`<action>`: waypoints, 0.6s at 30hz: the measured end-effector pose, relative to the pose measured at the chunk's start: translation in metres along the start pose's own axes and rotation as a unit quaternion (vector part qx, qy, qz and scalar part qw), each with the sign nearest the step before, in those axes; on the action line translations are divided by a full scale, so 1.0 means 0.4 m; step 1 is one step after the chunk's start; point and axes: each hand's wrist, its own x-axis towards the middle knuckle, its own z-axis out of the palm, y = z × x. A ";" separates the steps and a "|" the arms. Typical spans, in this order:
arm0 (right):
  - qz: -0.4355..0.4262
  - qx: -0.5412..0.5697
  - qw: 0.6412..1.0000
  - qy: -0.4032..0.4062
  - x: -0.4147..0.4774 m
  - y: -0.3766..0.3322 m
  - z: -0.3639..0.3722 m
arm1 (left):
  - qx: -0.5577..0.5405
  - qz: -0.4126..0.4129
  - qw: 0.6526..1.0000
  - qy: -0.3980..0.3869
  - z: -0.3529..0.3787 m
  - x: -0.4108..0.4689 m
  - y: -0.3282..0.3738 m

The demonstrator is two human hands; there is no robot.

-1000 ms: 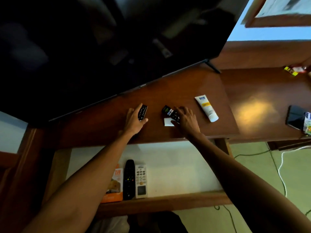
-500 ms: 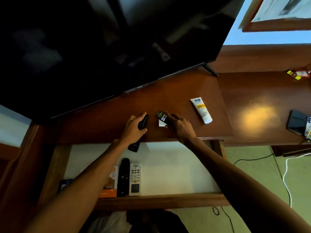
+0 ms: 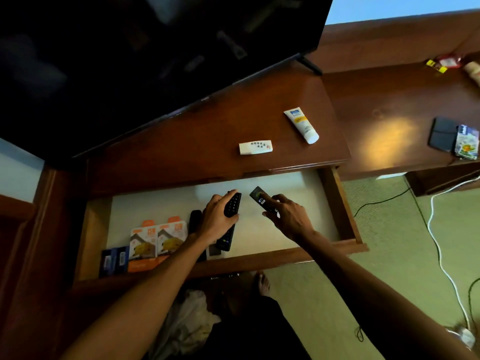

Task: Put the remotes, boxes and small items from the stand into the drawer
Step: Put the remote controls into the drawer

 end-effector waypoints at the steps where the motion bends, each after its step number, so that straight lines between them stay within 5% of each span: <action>1: 0.019 0.007 1.000 -0.005 -0.001 0.002 0.017 | -0.005 -0.009 1.000 0.001 0.016 0.004 -0.001; 10: 0.109 0.023 0.990 -0.088 0.054 0.027 0.161 | 0.054 -0.097 0.994 -0.018 0.165 0.077 -0.039; 18: 0.068 0.070 0.982 -0.161 0.088 0.050 0.185 | 0.174 -0.120 0.975 -0.074 0.175 0.114 -0.073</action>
